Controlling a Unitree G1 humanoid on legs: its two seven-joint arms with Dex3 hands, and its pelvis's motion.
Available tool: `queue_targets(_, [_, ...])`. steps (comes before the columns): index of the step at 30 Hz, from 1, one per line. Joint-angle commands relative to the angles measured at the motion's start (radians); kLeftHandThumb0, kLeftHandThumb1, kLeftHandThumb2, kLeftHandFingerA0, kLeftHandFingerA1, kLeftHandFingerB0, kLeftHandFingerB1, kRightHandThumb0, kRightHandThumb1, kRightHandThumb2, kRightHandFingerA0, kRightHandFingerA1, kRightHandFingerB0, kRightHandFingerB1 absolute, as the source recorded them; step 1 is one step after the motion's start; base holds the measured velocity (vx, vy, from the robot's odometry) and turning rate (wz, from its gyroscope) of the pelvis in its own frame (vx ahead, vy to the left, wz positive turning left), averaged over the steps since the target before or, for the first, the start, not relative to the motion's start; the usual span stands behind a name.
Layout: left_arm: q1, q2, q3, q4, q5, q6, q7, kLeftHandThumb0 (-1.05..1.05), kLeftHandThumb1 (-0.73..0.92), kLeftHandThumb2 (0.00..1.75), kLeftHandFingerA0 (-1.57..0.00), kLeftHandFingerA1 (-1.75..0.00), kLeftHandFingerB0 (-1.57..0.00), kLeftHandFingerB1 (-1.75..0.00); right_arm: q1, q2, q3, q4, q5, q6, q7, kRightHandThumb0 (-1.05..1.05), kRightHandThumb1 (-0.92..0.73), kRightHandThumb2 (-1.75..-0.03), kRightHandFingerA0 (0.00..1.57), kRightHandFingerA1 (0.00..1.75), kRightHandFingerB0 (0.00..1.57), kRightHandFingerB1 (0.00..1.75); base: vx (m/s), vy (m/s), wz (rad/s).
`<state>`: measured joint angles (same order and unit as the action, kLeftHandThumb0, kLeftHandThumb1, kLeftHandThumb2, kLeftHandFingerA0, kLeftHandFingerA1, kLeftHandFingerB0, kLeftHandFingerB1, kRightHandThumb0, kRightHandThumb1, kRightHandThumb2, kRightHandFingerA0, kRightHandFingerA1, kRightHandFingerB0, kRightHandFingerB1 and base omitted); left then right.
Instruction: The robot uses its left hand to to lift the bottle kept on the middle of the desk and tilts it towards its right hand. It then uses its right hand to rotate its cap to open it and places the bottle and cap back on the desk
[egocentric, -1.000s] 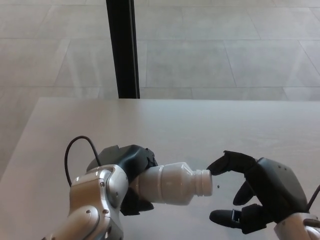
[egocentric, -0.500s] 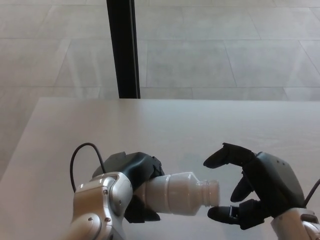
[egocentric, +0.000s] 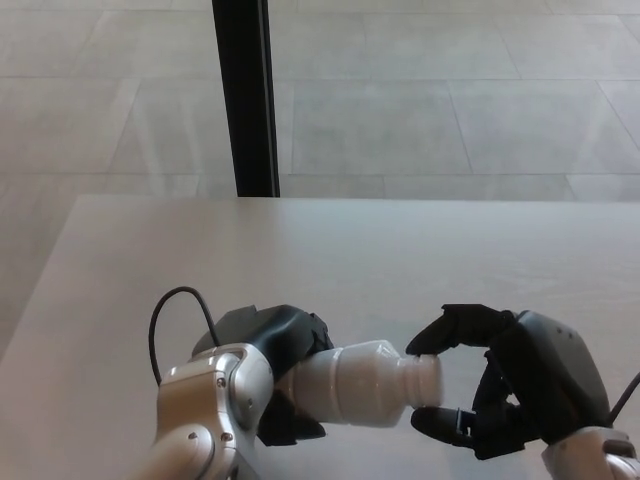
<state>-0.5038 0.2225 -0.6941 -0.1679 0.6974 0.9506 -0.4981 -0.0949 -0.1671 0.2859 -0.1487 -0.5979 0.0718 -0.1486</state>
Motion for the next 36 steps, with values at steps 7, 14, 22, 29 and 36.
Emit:
queue_targets(7, [0.006,0.001,0.001,0.001,0.023,0.041,-0.004,-0.23,0.67,0.89,-0.76,-1.19,-0.64,-0.68,0.009,0.023,-0.037,0.049,-0.024,-0.162,-0.165,-1.05,-0.37,-0.7,1.57,1.11,1.42,0.72,0.0,0.0,0.0])
queue_targets(14, [0.019,0.004,0.001,-0.005,0.023,0.004,0.018,-0.22,0.62,0.91,-0.77,-1.17,-0.69,-0.72,0.008,0.021,-0.051,0.066,-0.046,-0.218,-0.219,-1.05,-0.41,-0.62,1.57,1.17,1.38,0.73,0.0,0.0,0.0])
queue_targets(22, [0.016,0.018,-0.001,-0.006,0.016,0.026,-0.012,-0.23,0.65,0.91,-0.8,-1.15,-0.67,-0.69,-0.044,-0.099,-0.075,0.121,-0.113,-0.348,-0.281,-0.98,-0.37,-0.9,1.47,1.32,1.17,0.93,0.0,0.0,0.0])
queue_targets(29, [0.019,0.017,0.001,-0.006,0.018,0.035,-0.013,-0.22,0.66,0.92,-0.8,-1.24,-0.67,-0.69,-0.128,-0.209,-0.094,0.191,-0.144,-0.461,-0.315,-1.02,-0.45,-0.91,1.43,1.35,1.11,1.01,0.0,0.0,0.0])
queue_targets(36, [0.019,0.023,-0.007,-0.009,0.018,0.03,-0.022,-0.25,0.71,0.85,-0.68,-1.32,-0.61,-0.62,-0.179,-0.246,-0.088,0.248,-0.167,-0.557,-0.342,-0.86,-0.43,-1.01,1.55,1.44,0.99,0.95,0.0,0.0,0.0])
